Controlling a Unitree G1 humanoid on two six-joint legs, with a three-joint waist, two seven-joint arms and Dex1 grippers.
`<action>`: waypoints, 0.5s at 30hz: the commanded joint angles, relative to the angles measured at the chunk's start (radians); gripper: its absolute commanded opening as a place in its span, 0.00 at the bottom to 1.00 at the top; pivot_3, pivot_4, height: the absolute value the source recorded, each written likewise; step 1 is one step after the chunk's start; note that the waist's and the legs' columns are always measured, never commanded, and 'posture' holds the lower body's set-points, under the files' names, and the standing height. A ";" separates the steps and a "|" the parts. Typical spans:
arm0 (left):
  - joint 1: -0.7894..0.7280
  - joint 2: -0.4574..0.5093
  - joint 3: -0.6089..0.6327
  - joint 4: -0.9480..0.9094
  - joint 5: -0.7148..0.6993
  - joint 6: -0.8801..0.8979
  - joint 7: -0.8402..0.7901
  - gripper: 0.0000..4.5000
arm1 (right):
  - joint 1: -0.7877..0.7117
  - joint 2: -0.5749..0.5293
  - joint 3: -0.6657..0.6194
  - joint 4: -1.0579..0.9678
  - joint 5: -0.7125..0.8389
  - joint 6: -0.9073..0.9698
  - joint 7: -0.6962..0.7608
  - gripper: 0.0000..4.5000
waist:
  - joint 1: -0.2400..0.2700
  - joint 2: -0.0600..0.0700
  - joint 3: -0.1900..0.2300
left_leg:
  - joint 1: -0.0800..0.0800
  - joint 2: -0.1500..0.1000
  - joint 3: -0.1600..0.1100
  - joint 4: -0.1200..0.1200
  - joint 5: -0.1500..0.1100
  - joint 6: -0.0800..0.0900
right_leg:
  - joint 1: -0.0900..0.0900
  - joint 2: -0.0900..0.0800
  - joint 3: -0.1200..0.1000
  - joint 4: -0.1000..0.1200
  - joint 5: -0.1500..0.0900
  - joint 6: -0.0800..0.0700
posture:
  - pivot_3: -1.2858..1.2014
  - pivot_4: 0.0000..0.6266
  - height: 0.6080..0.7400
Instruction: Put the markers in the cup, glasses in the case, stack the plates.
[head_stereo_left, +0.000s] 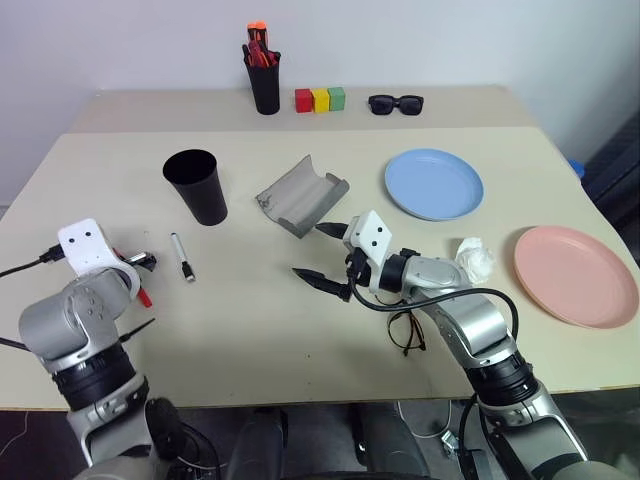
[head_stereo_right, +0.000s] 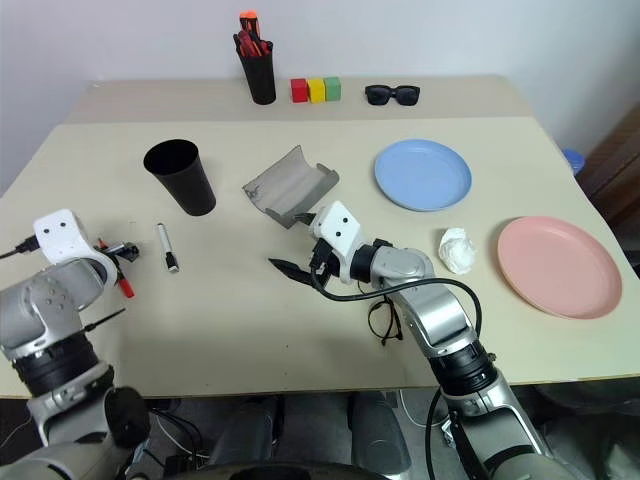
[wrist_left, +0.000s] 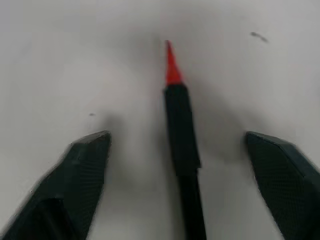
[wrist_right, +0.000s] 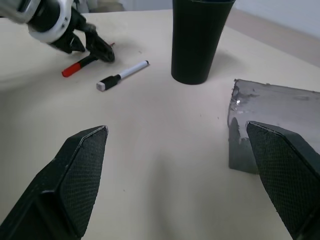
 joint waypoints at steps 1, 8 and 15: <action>-0.020 0.023 0.032 0.053 0.043 0.032 0.005 0.61 | 0.010 -0.005 -0.011 -0.065 0.005 -0.004 0.002 1.00 | 0.000 0.000 0.000 | 0.000 0.000 0.000 0.000 0.000 0.000 | 0.000 0.000 0.000 0.000 0.000 0.000 | 0.52 0.24 1.00; -0.005 0.042 -0.016 0.045 0.092 -0.191 -0.021 0.01 | 0.025 -0.009 -0.011 -0.089 0.000 0.008 -0.009 1.00 | 0.001 0.000 0.000 | 0.001 0.000 0.000 -0.001 0.001 -0.001 | 0.000 0.000 0.000 0.000 0.000 0.000 | 0.52 0.24 1.00; -0.048 0.117 -0.182 -0.088 0.102 -0.774 -0.198 0.01 | -0.017 0.000 -0.023 -0.079 -0.001 0.011 -0.018 1.00 | 0.008 -0.003 0.001 | -0.001 0.000 0.000 -0.001 0.002 -0.003 | -0.002 0.000 0.000 0.000 0.000 0.000 | 0.52 0.24 1.00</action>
